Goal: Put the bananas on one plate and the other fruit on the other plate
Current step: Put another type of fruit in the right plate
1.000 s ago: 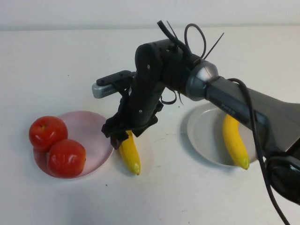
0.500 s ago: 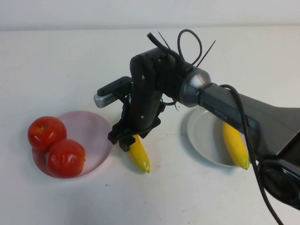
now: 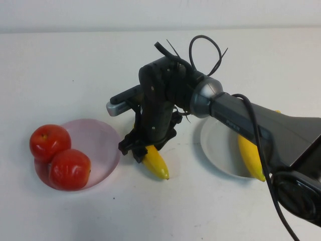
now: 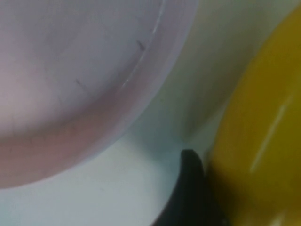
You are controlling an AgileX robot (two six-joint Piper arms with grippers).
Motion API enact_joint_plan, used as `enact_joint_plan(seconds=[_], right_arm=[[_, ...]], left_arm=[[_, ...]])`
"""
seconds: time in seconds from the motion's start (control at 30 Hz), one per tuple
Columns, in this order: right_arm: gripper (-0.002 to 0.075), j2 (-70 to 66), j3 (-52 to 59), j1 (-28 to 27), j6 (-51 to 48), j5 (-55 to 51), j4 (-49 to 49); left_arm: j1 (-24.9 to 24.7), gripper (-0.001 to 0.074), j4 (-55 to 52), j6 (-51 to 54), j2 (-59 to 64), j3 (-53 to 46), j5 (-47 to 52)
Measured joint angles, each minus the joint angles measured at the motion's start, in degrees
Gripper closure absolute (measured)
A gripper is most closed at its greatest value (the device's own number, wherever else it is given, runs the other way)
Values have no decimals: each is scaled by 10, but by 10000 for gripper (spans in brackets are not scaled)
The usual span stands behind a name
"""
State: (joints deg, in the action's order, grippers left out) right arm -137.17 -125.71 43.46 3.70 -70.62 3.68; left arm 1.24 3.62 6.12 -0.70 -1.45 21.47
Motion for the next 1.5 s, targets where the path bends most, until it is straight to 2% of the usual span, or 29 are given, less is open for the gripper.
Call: enact_joint_plan(seconds=[0.13, 0.27, 0.6, 0.83, 1.13, 1.3, 1.5], right_arm=[[321, -3, -1, 0, 6, 0, -2], [421, -3, -1, 0, 8, 0, -2], [418, 26, -2, -6, 9, 0, -8], [418, 124, 5, -56, 15, -1, -9], [418, 266, 168, -151, 87, -4, -10], [418, 267, 238, -158, 96, -5, -9], [418, 228, 248, -158, 97, -3, -4]], left_arm=[[0, 731, 0, 0, 0, 0, 0], [0, 731, 0, 0, 0, 0, 0], [0, 731, 0, 0, 0, 0, 0], [0, 731, 0, 0, 0, 0, 0], [0, 731, 0, 0, 0, 0, 0], [0, 731, 0, 0, 0, 0, 0], [0, 731, 0, 0, 0, 0, 0]])
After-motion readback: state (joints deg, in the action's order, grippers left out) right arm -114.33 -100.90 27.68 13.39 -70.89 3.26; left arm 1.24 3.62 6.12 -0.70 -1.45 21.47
